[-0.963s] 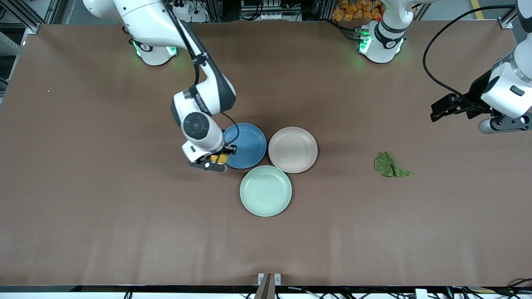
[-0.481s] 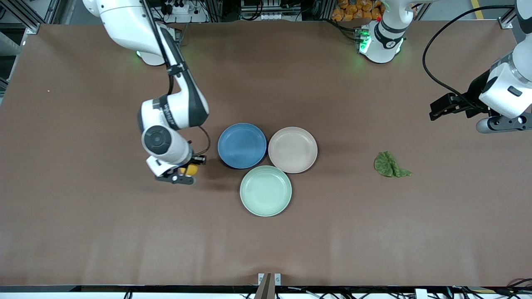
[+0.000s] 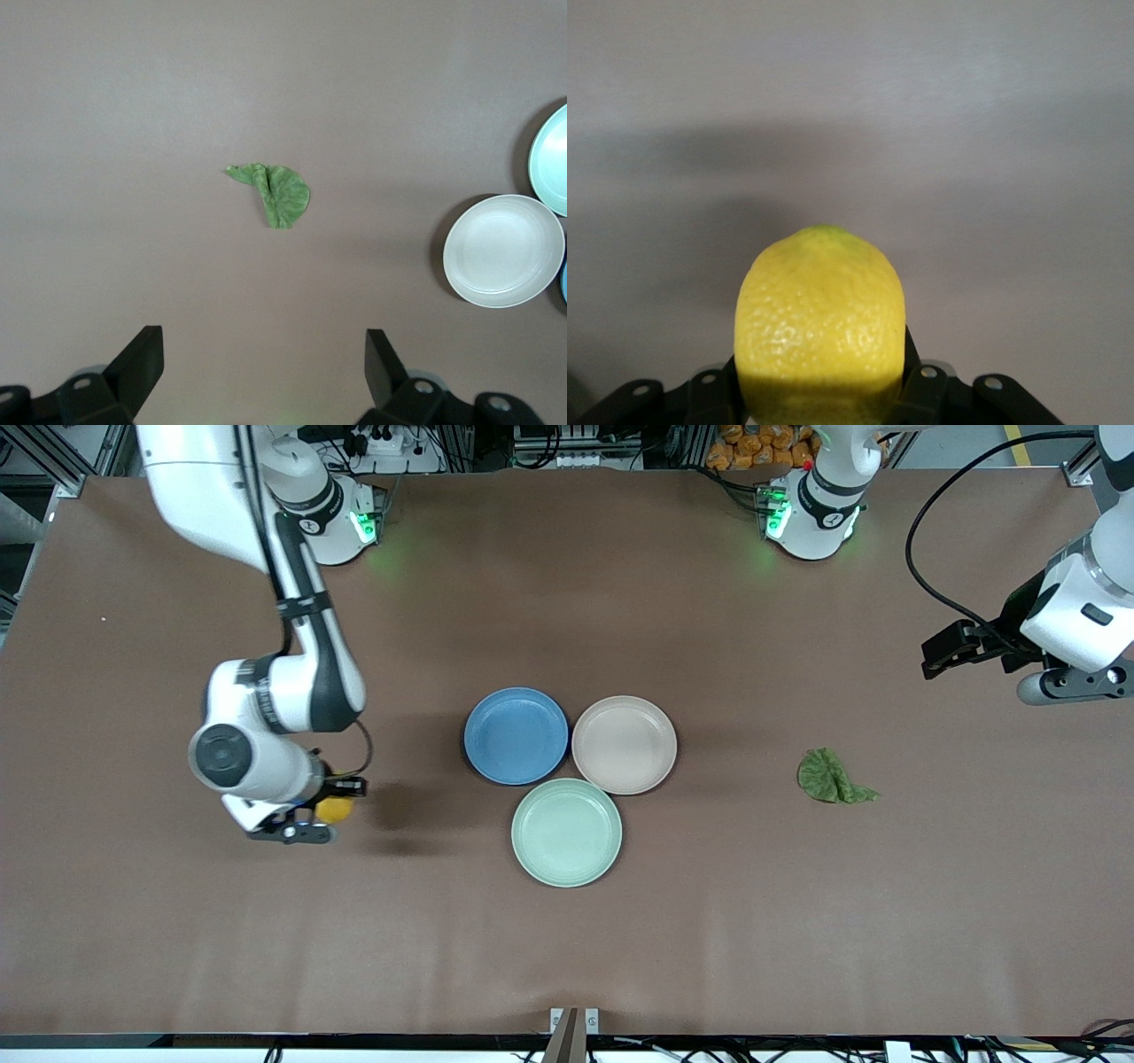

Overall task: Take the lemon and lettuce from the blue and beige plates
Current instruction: 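Lift the lemon off the blue plate and carry it away with the right gripper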

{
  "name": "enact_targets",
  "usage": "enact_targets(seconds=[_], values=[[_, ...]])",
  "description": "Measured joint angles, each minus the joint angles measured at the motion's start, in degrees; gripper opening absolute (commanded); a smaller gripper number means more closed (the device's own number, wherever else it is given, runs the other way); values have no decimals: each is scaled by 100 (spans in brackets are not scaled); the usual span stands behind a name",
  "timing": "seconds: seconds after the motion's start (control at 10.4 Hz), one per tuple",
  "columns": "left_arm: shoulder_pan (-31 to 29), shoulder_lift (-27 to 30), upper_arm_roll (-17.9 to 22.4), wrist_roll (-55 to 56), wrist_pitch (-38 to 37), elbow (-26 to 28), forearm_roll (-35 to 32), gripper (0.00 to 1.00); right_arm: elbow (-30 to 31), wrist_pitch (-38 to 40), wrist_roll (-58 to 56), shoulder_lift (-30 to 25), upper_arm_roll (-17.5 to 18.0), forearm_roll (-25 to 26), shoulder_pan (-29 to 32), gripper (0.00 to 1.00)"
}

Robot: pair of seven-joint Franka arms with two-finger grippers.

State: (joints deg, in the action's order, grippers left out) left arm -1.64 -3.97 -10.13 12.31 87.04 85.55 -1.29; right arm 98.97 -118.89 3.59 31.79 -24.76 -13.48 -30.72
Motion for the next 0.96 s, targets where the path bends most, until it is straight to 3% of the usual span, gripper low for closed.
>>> enact_targets(seconds=[0.29, 0.58, 0.77, 0.96], values=[[-53, 62, -1, -4, 10, -3, -1, 100, 3, 19, -856, 3, 160, 99, 778, 36], [-85, 73, -3, -122, 57, -4, -14, 100, 3, -6, -1020, 7, 795, 770, 1754, 36], [-85, 75, -43, -377, 134, -7, -170, 100, 54, -134, -1049, 12, 854, 831, 1928, 36], [-83, 84, -133, -385, 161, -13, -186, 100, 376, -735, -1093, 45, 913, 832, 2023, 36]])
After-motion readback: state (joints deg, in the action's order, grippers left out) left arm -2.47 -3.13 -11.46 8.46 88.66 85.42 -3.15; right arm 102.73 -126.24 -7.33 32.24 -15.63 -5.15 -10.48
